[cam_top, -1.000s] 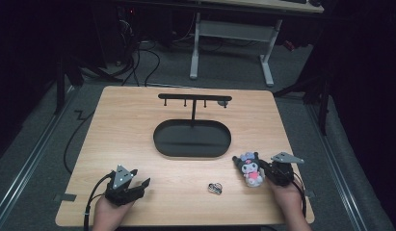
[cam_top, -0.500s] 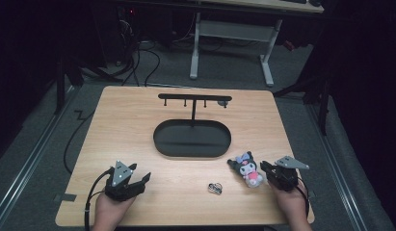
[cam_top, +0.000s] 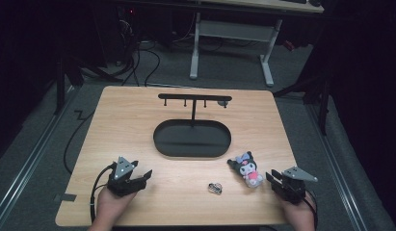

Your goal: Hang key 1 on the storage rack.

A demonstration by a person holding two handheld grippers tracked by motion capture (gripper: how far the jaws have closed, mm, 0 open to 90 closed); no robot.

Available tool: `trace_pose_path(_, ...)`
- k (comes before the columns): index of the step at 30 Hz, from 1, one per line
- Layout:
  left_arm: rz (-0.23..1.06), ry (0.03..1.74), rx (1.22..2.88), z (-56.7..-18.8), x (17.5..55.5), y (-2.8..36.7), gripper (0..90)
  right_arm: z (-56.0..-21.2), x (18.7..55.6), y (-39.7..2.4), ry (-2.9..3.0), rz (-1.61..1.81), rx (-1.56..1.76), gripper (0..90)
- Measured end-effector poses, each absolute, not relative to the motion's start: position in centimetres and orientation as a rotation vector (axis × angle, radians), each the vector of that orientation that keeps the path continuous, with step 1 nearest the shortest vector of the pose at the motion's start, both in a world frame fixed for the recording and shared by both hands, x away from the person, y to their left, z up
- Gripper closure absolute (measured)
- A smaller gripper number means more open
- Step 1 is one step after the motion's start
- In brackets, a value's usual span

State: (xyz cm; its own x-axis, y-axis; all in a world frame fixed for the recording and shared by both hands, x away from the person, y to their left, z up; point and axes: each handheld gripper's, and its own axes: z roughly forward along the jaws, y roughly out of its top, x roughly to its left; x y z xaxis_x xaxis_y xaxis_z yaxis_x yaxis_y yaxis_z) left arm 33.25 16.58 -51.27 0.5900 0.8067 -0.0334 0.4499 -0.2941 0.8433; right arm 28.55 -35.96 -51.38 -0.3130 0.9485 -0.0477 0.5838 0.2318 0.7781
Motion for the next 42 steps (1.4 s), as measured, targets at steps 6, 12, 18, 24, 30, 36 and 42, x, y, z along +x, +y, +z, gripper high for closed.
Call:
trace_pose_path(6, 0.505, 0.952, 1.952, -51.6, 33.5, 16.2, 33.6, -51.2, 28.0, -36.3, 1.972, 0.848, 1.433, 62.4)
trace_pose_path(12, 0.498, 0.913, 1.97, -51.7, 33.6, 16.1, 33.4, -50.9, 27.9, -36.5, 1.955, 0.816, 1.53, 56.5)
trace_pose_path(18, 0.469, 0.919, 1.977, -51.9, 34.0, 16.3, 33.3, -50.3, 28.3, -35.9, 2.014, 0.743, 1.551, 53.1)
trace_pose_path(24, 0.469, 0.914, 1.961, -51.6, 33.9, 16.0, 33.3, -49.7, 28.7, -35.7, 2.072, 0.686, 1.579, 49.0)
trace_pose_path(30, 0.457, 0.909, 1.963, -51.7, 34.0, 15.7, 33.3, -49.1, 28.9, -35.3, 2.142, 0.619, 1.578, 46.0)
trace_pose_path(36, 0.458, 0.911, 1.952, -51.7, 33.9, 15.8, 33.3, -48.6, 29.3, -34.9, 2.212, 0.552, 1.566, 43.6)
trace_pose_path(42, 0.456, 0.91, 1.938, -51.5, 34.0, 15.9, 33.4, -48.4, 29.7, -34.5, 2.273, 0.472, 1.565, 40.9)
